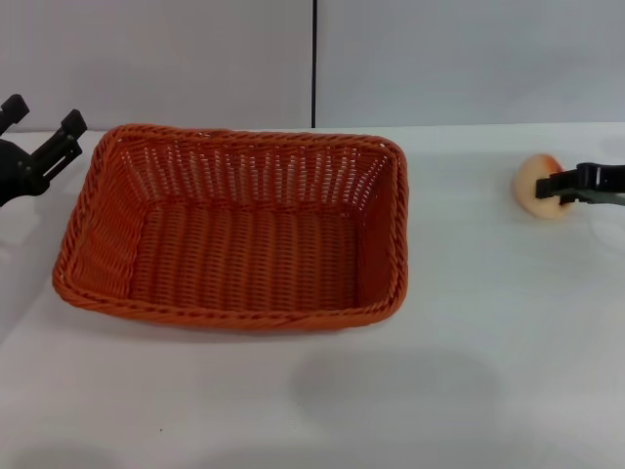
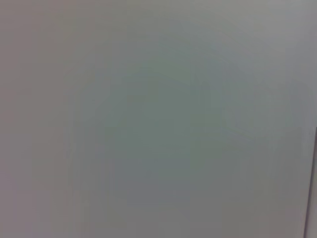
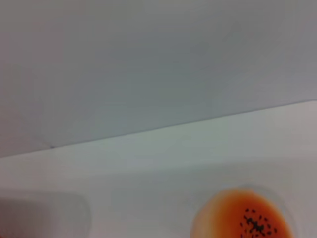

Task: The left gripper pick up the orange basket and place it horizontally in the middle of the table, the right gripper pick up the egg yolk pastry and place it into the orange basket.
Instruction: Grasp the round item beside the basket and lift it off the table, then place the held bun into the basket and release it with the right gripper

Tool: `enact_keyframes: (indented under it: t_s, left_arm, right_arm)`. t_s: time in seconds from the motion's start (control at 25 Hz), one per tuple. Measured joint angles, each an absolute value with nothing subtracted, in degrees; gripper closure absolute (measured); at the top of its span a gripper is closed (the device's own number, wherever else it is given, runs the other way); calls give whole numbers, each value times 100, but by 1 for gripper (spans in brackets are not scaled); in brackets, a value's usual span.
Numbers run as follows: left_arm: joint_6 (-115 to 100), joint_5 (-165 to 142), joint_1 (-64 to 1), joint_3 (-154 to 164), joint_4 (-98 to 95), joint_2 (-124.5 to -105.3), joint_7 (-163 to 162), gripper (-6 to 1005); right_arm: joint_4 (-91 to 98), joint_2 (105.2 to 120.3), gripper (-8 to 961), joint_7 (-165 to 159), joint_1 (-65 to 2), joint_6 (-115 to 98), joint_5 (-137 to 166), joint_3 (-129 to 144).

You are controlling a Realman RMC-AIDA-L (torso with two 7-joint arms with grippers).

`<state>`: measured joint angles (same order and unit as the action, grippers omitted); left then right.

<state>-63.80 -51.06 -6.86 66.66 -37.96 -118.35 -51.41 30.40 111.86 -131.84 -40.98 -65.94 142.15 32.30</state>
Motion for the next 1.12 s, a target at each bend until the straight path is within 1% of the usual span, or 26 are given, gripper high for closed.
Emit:
enact_keyframes:
  t_s: [0.04,0.08,0.12,0.16,0.2,0.24,0.28,0.32,0.36,0.4,0.44,0.52,0.6,0.88,1.0,1.04,1.08,1.12]
  left_arm:
    - [-6381,-5106,-691,6667,-3796,-11835,-5147,197]
    - [-6381,-5106,-691,6667,-3796,-11835,-5147,197]
    - [-6383,-5120,-698,6670,-3794,-11833,-5150,197]
    - [-6383,-5120,-698,6670,-3794,-11833,-5150,197]
    - [-6388,-5129,-699,6672,-3792,-11832,-5145,197]
    - [-6394,-5138,-699,6678,-3789,-11832,-5139,197]
    - [-6404,-5139,-699,6683,-3788,-11832,-5132,197]
    - [-6411,-5134,-699,6688,-3787,-11830,-5126,197]
    - [-6411,-5134,-699,6688,-3787,-11830,-5126,197]
    - [-6412,-5122,-699,6685,-3787,-11830,-5127,197]
    - [-6412,-5122,-699,6685,-3787,-11830,-5127,197]
    - [-6414,-5115,-692,6649,-3787,-11830,-5151,197]
    - [-6415,-5114,-690,6642,-3787,-11833,-5160,197]
    - [-6434,-5108,-695,6674,-3788,-11844,-5182,197]
    - [-6462,-5106,-704,6689,-3788,-11846,-5193,197]
    - [-6478,-5106,-705,6689,-3788,-11847,-5196,197]
    - [-6478,-5106,-705,6689,-3788,-11847,-5196,197]
    - [-6512,-5106,-705,6689,-3788,-11848,-5201,197]
  right_arm:
    - [3137,11209,442,-13165,-4047,-6584,14164,3221]
    - [3137,11209,476,-13165,-4047,-6584,14164,3221]
    - [3373,11268,511,-13154,-3963,-6612,14058,3251]
    - [3373,11268,545,-13154,-3963,-6612,14058,3251]
    - [3708,11358,579,-13151,-3866,-6740,13928,3282]
    - [3708,11358,614,-13151,-3866,-6740,13928,3282]
    - [3929,11411,648,-13151,-3819,-6834,13878,3287]
    - [4438,11544,671,-13155,-3711,-7062,13811,3287]
    - [4438,11544,694,-13155,-3711,-7062,13811,3287]
    - [5040,11698,716,-13169,-3591,-7300,13728,3283]
    - [5040,11698,739,-13169,-3591,-7300,13728,3283]
    - [5704,11813,785,-13176,-3446,-7686,13365,3299]
    - [5947,11831,834,-13172,-3374,-7905,12952,3355]
    - [6113,11819,863,-12577,-3341,-8368,11532,3924]
    - [5979,11806,875,-12240,-3516,-8389,11130,4500]
    - [5713,11804,879,-12047,-3753,-8353,11053,4848]
    - [5713,11804,885,-12047,-3753,-8353,11053,4848]
    - [5341,11839,890,-11704,-4020,-8332,11036,5166]
